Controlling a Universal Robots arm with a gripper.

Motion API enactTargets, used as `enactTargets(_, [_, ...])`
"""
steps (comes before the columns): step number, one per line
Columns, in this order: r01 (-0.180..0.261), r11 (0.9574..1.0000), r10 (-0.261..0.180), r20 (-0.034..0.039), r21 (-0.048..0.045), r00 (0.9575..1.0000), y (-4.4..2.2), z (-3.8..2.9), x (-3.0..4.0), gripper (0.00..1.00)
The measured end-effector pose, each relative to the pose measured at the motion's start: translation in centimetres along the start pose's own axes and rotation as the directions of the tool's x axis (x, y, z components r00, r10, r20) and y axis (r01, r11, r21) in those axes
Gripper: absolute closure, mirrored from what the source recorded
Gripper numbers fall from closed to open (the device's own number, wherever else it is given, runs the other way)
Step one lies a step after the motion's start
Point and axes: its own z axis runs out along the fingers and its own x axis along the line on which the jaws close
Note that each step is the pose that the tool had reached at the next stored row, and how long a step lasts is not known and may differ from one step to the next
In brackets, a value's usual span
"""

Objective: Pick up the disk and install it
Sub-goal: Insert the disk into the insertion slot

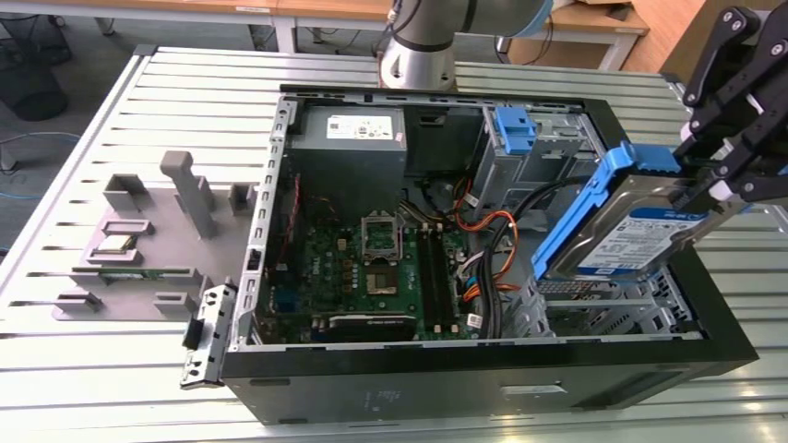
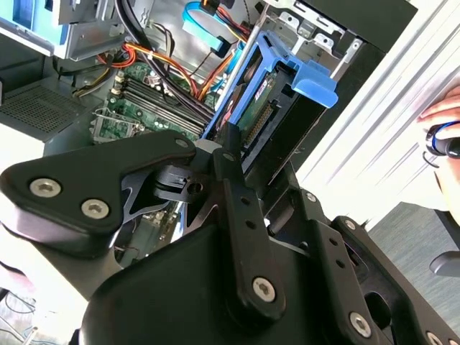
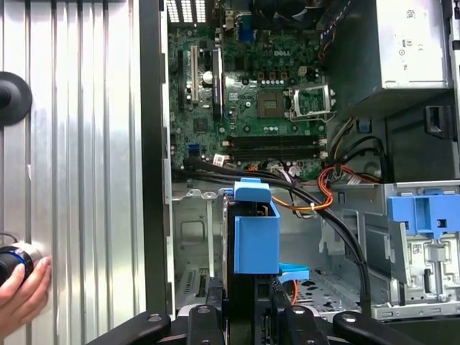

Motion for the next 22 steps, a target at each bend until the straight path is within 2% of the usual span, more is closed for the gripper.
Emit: enactTargets(22, [0.000,1.0000,0.000,-0.0002,0.0000,1.0000,-0.35,0.27,0.05,0.65])
